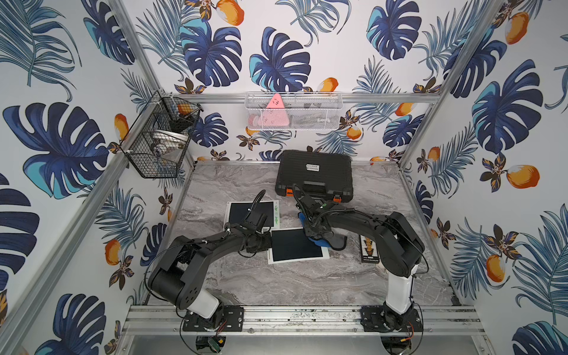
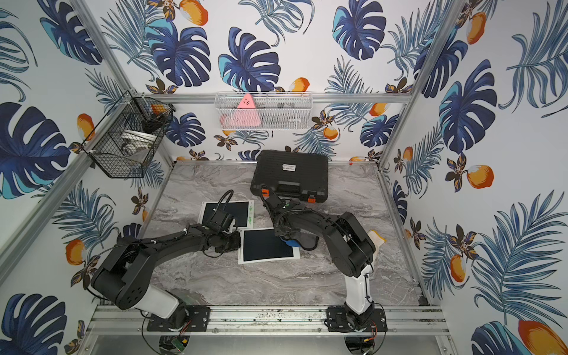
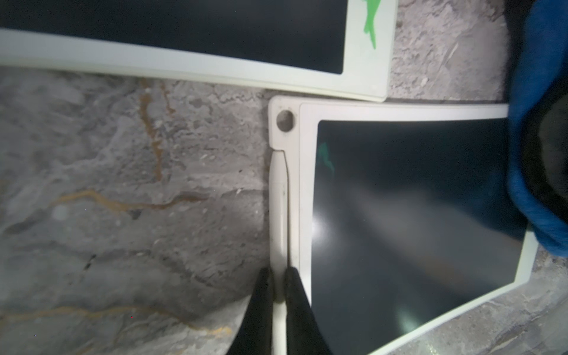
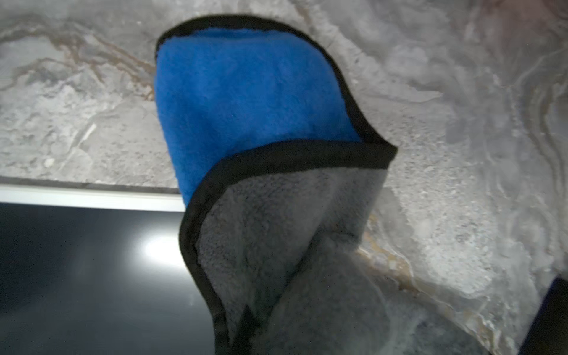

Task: Wipe the drawing tablet
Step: Wipe the dirt from the drawing tablet.

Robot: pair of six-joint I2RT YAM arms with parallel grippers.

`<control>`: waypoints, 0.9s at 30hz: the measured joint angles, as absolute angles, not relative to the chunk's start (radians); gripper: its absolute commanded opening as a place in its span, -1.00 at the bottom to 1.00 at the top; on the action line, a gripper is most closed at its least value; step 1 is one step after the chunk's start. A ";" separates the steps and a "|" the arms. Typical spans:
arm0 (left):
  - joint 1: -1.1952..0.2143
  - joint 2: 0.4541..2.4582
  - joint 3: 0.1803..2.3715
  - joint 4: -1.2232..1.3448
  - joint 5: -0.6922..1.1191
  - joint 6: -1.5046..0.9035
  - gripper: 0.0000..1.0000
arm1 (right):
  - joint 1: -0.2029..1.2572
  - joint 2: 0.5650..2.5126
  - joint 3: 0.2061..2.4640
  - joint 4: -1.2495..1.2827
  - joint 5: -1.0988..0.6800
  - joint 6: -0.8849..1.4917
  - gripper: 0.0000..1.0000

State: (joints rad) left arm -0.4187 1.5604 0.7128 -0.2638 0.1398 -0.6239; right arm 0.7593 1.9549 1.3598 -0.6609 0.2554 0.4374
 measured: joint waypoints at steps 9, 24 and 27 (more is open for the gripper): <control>-0.476 1.570 0.705 -0.199 0.094 -0.657 -0.78 | 0.881 2.020 1.432 -0.648 0.197 0.475 -1.00; -0.485 1.568 0.687 -0.168 0.075 -0.709 -0.79 | 0.647 1.866 1.206 -0.596 0.141 0.556 -1.00; -0.486 1.575 0.687 -0.141 0.080 -0.709 -0.79 | 0.599 1.829 1.162 -0.606 0.156 0.534 -1.00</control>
State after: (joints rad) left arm -0.4862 1.5753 0.6868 -0.1410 0.0795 -0.7094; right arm 0.5991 1.8290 1.1622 -0.6064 0.1562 0.5339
